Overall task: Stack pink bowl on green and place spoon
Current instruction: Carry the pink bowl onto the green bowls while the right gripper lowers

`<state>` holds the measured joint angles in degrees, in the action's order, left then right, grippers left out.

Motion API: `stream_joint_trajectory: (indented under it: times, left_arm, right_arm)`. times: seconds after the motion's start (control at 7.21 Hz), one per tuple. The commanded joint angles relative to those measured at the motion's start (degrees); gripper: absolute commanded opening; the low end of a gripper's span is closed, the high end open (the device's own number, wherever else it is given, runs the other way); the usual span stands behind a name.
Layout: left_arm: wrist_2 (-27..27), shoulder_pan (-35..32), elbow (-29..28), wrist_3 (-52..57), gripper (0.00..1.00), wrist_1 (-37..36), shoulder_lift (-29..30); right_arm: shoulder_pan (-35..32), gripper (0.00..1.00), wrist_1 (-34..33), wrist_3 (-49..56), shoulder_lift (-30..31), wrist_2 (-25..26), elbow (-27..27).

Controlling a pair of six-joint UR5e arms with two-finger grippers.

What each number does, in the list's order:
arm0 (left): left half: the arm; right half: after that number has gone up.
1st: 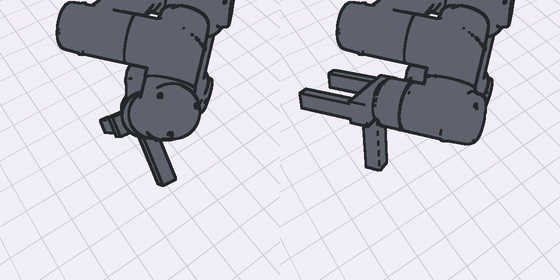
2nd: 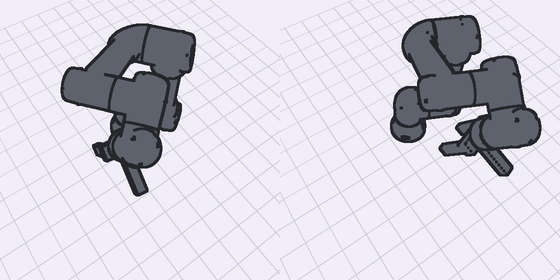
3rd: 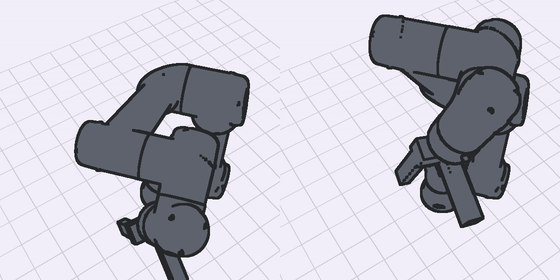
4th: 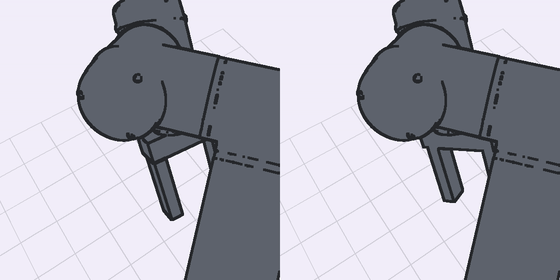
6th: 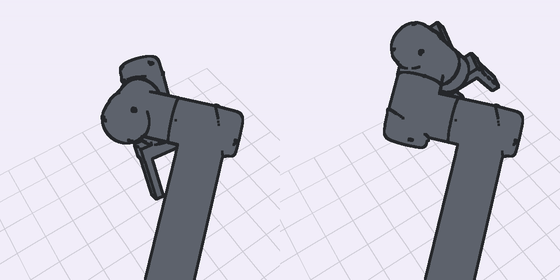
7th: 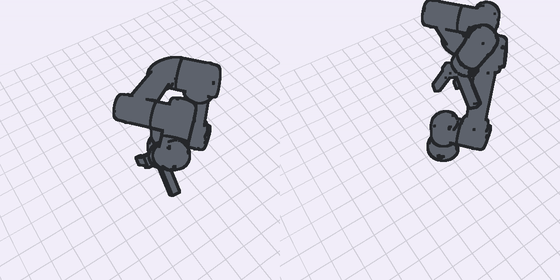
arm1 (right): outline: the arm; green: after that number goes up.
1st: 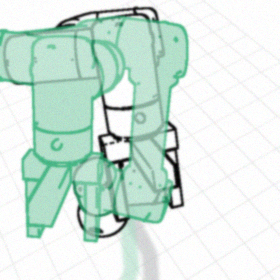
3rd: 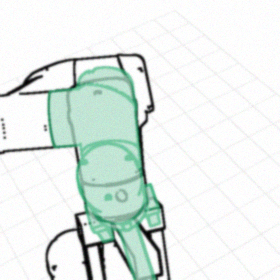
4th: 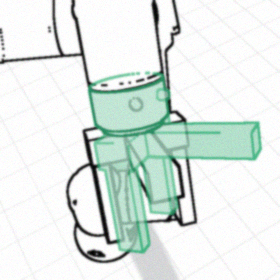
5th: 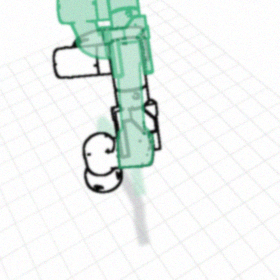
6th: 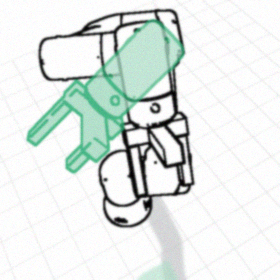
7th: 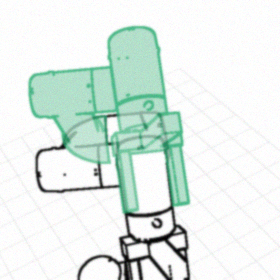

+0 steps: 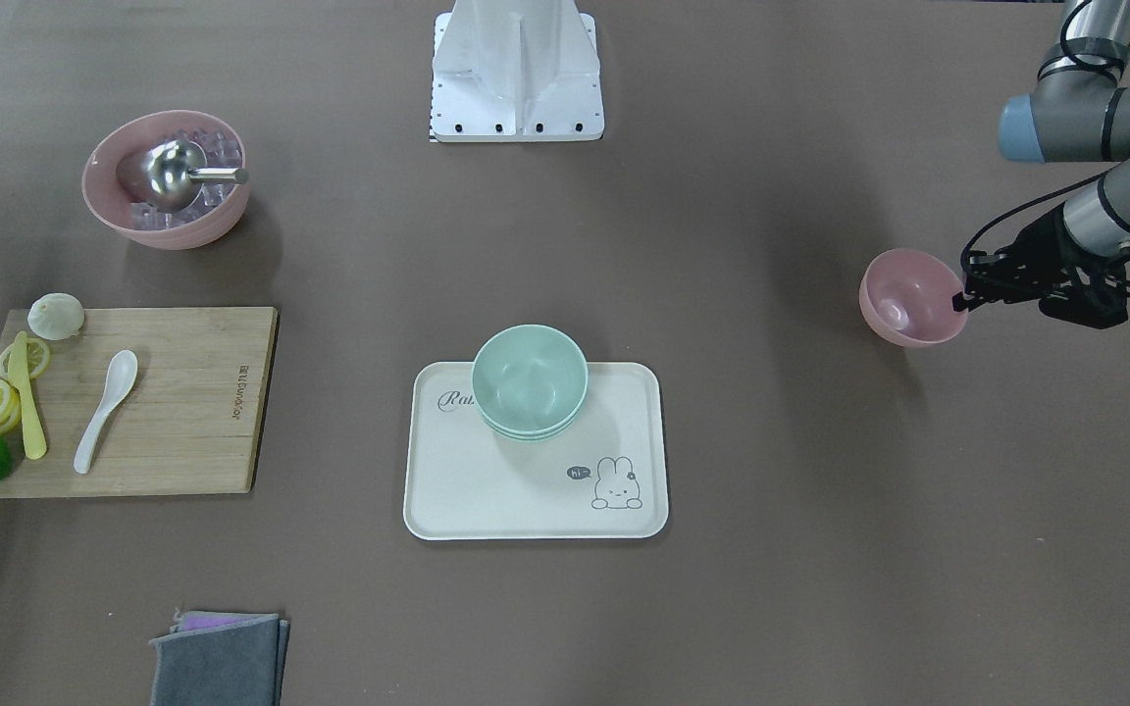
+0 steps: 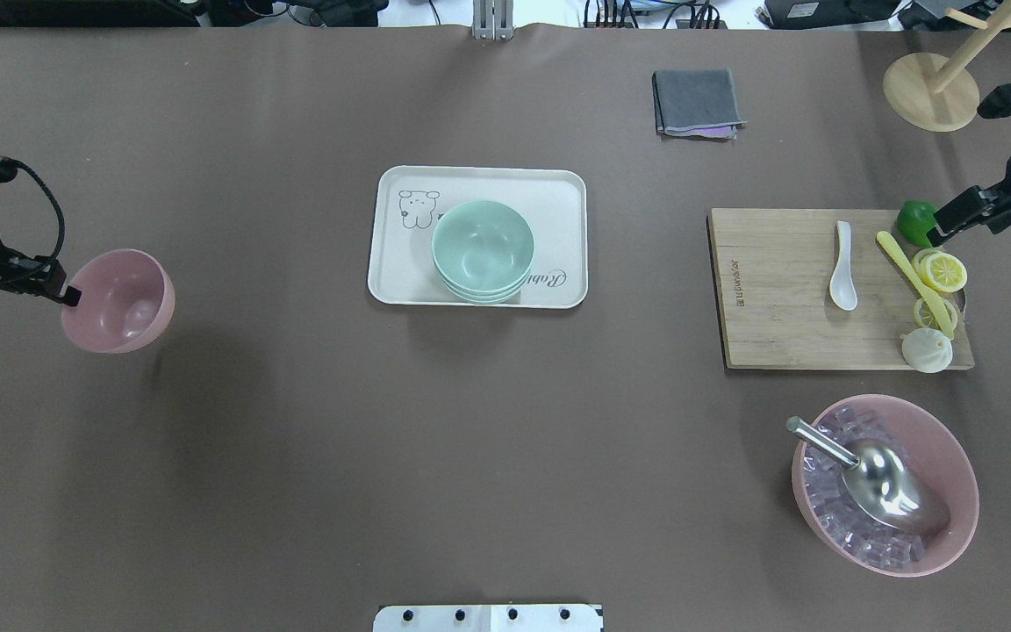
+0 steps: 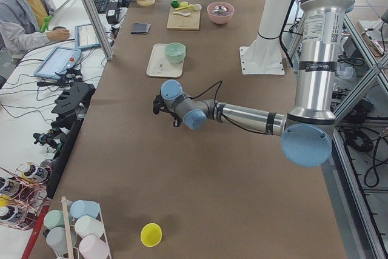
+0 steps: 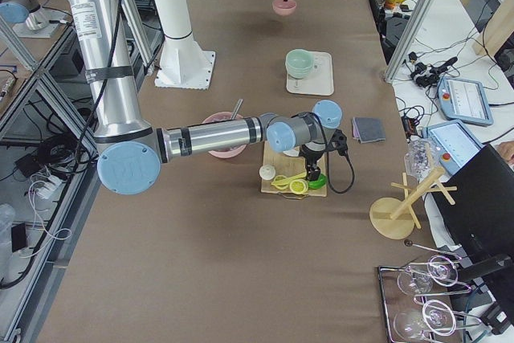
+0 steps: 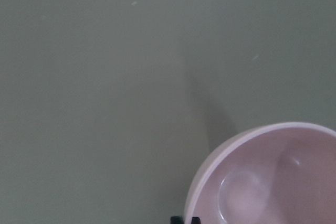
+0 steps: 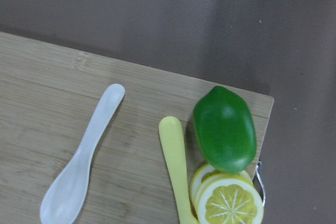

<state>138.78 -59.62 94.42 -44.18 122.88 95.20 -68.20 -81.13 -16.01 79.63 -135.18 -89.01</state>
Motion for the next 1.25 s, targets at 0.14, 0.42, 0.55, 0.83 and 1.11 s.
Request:
stream_joint_trajectory:
  times: [0.14,0.42,0.55,0.83,1.11]
  left_arm:
    - [-0.6,6.8,-0.5,-18.6,0.0,-3.5,17.5]
    - [-4.3,9.3,-0.6,-22.1,0.0,-8.0,23.5]
    - [-5.6,11.3,-1.2,-23.7,0.0,-8.0,25.5]
    - [-9.5,14.5,-4.7,-25.3,0.0,-8.0,30.6]
    - [-10.8,16.2,-8.2,-26.8,0.0,-8.0,34.9]
  right_arm:
    - [6.6,1.0,6.4,-17.4,-1.1,0.6,1.5]
    - [9.8,1.0,13.3,-23.8,-1.8,2.9,5.6]
    - [10.1,1.0,13.7,-25.7,-3.2,3.1,6.5]
    - [10.5,1.0,13.7,-26.5,-3.9,3.3,6.6]
    - [10.8,1.0,13.7,-27.1,-4.8,5.1,7.1]
